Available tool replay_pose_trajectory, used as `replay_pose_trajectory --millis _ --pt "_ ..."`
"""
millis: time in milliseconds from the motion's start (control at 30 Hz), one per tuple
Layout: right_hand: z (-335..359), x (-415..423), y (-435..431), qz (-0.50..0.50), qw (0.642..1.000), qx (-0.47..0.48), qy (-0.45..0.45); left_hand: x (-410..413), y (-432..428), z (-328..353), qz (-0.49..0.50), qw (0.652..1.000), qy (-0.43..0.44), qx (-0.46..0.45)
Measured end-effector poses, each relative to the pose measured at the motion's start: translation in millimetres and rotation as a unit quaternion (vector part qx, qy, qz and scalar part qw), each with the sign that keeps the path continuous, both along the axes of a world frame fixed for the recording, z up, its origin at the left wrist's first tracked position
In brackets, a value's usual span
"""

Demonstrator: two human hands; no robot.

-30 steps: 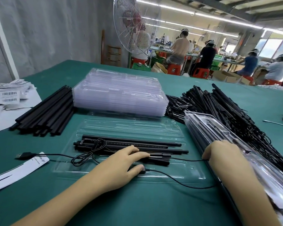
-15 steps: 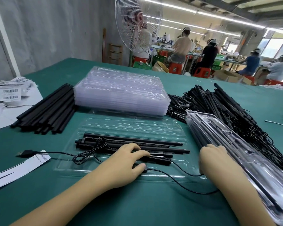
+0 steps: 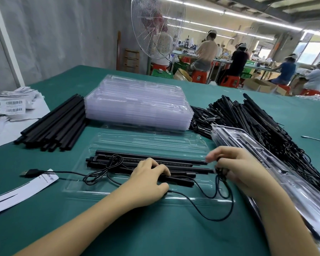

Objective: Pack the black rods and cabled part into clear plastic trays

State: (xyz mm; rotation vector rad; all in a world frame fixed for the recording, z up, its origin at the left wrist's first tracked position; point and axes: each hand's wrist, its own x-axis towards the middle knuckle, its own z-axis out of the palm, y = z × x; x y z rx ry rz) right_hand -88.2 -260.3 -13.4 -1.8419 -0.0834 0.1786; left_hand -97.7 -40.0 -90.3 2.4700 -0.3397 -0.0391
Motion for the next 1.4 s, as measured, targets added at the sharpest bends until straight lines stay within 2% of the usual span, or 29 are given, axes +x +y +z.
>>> replay_pose_trajectory --millis 67,167,233,300,367,467,533,600,700,767,800,867,967,1133,1200,1267,1400 --pt "-5 1 8 0.011 0.987 0.15 0.053 0 -3 2 0.009 1.0 0.005 -0.001" --pt "-11 1 17 0.013 0.95 0.299 0.091 1 -8 5 0.021 1.0 0.01 0.004" --pt "-16 0 25 0.036 0.918 0.38 0.108 1 -10 6 0.029 0.999 0.012 0.011" --pt "-23 2 32 0.05 0.908 0.404 0.101 1 -10 5 0.033 0.999 0.012 0.013" --pt "-30 4 38 0.033 0.938 0.342 0.05 2 -10 5 0.035 0.999 0.014 0.008" --pt "-37 5 43 0.0 0.989 0.137 -0.054 2 -9 4 0.034 0.999 0.018 -0.003" --pt "-42 6 44 -0.002 0.996 0.05 -0.071 1 -8 4 0.03 0.999 0.019 -0.008" --pt "-45 6 45 0.003 0.998 0.038 -0.044 2 -7 3 0.027 0.999 0.018 -0.006" --pt "-47 4 42 0.0 0.99 0.139 0.032 3 -7 3 0.025 0.999 0.018 -0.01" --pt "-47 4 38 -0.02 0.989 0.139 0.044 3 -7 4 0.027 0.999 0.016 -0.016" --pt "-48 6 35 -0.042 0.994 0.096 0.033 2 -7 3 0.027 0.999 0.016 -0.018" --pt "-50 11 28 -0.091 0.995 -0.05 -0.013 1 -7 2 0.027 0.999 0.017 -0.022" --pt "-55 17 22 -0.104 0.962 -0.234 -0.098 1 -7 0 0.025 0.999 0.011 -0.022" --pt "-65 16 27 -0.062 0.919 -0.35 -0.172 -1 -7 -3 0.012 1.0 -0.004 -0.014" --pt "-65 17 25 -0.049 0.906 -0.379 -0.185 -3 -6 -5 0.007 1.0 -0.008 0.002" --pt "-65 16 21 -0.031 0.909 -0.365 -0.2 -4 -6 -7 -0.001 1.0 -0.007 0.028" --pt "-59 5 12 -0.041 0.946 -0.253 -0.197 -6 -5 -7 -0.02 0.997 0.008 0.076"
